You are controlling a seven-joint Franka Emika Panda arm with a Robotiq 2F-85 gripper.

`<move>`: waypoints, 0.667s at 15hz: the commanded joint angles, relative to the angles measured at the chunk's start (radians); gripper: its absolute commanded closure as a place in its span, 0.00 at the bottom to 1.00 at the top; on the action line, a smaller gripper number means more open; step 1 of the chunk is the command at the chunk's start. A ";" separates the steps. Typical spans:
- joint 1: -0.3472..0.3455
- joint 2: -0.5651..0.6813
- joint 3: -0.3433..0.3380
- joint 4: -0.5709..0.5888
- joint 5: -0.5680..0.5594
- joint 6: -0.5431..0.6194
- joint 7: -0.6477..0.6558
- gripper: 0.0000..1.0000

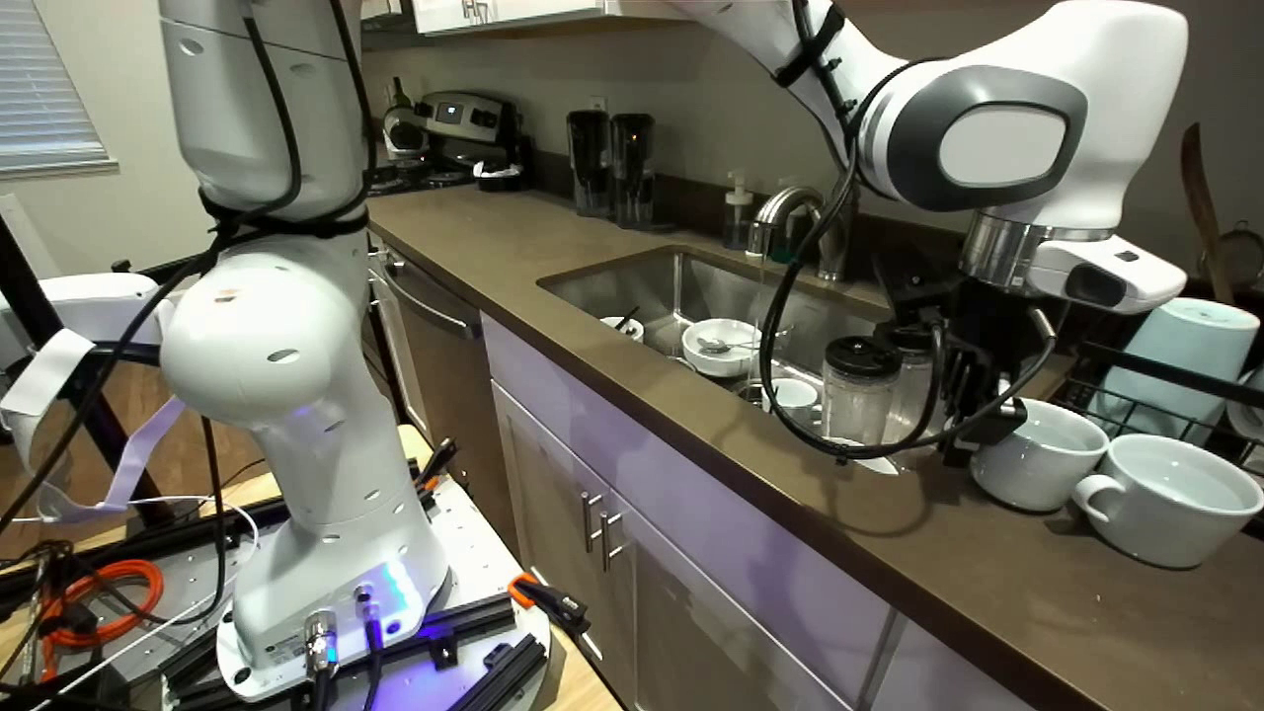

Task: Pick up the mug on the left, place it under the running faucet then place it on the right side of the countertop

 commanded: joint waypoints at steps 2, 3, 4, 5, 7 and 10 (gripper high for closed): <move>-0.011 0.006 0.007 0.027 0.030 -0.020 -0.037 0.96; -0.010 0.006 0.007 0.026 0.030 -0.018 -0.036 0.96; -0.010 0.007 0.008 0.025 0.031 -0.016 -0.035 0.96; -0.010 0.009 0.008 0.025 0.032 -0.012 -0.034 0.96; -0.012 0.012 0.010 0.021 0.042 0.003 -0.036 0.96; -0.013 0.021 0.014 0.023 0.063 0.012 -0.040 0.96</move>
